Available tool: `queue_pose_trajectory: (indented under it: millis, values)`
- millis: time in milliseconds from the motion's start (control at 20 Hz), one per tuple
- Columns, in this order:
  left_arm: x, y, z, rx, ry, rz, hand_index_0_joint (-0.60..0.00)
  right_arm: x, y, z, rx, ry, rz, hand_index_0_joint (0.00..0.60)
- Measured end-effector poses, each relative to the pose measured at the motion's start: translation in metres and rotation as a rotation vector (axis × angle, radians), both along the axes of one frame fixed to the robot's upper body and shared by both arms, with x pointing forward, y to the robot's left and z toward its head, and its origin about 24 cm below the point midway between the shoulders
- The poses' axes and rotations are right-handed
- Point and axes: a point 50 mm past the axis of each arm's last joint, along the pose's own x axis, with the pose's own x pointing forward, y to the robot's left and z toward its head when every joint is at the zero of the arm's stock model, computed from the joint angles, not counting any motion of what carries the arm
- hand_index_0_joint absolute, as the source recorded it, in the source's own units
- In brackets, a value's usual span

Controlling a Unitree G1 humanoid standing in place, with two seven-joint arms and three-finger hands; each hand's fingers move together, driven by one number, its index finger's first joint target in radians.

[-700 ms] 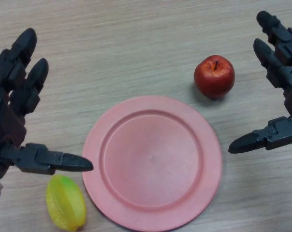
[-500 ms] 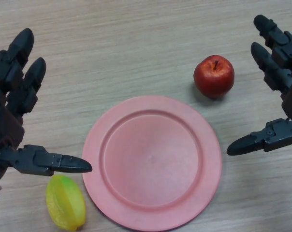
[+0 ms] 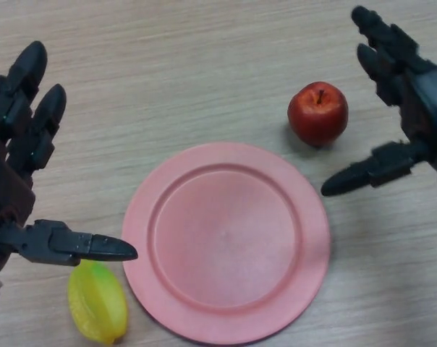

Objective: Pick up the red apple and place it on the plate

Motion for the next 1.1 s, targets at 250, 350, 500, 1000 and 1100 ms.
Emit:
queue_pose_trajectory:
  millis: [250, 350, 500, 1000, 1100]
  values:
    - [-0.004, 0.016, 0.007, -0.033, -0.033, 0.050, 0.000, 0.048, 0.004, -0.024, -0.253, 0.037, -0.112, 0.000]
    - [-0.006, 0.020, 0.005, -0.031, -0.027, 0.069, 0.000, 0.060, 0.006, -0.028, -0.360, 0.037, -0.140, 0.000]
    - [-0.007, 0.019, 0.004, -0.034, -0.021, 0.069, 0.000, 0.064, 0.016, -0.033, -0.512, -0.004, -0.135, 0.301]
    - [-0.014, 0.011, 0.000, -0.074, -0.011, 0.028, 0.000, 0.069, 0.007, -0.022, -0.754, -0.148, -0.125, 0.600]
    - [-0.016, 0.008, 0.005, -0.066, -0.035, 0.018, 0.000, 0.064, 0.010, -0.002, -0.718, -0.271, -0.130, 0.600]
